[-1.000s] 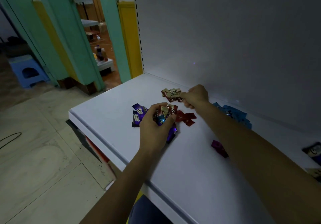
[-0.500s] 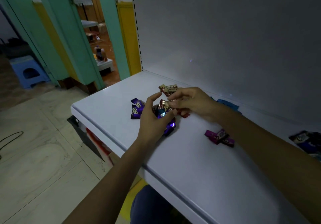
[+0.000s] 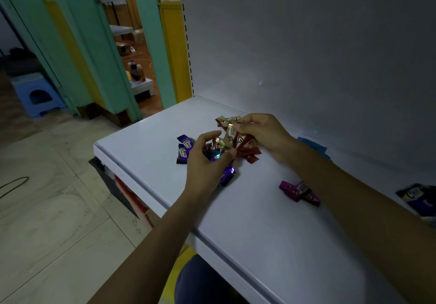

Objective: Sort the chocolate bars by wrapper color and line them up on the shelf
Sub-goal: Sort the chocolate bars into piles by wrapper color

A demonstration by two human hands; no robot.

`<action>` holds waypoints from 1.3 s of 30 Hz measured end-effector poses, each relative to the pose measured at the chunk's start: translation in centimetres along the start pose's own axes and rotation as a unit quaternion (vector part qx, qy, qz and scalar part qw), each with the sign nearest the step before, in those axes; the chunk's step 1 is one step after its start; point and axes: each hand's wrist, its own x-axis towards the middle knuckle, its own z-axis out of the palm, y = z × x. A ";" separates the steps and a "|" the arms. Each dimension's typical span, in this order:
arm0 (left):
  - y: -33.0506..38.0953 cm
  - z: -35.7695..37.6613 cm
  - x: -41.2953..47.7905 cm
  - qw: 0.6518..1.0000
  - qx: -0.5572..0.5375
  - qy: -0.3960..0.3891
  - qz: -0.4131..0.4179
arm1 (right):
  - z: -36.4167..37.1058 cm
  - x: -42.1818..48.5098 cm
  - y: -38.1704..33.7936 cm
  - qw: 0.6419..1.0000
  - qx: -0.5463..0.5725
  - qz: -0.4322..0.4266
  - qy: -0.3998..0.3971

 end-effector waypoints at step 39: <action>-0.3 0.8 -0.2 0.997 0.057 0.050 0.031 | -0.6 1.2 0.8 0.978 0.063 0.023 0.197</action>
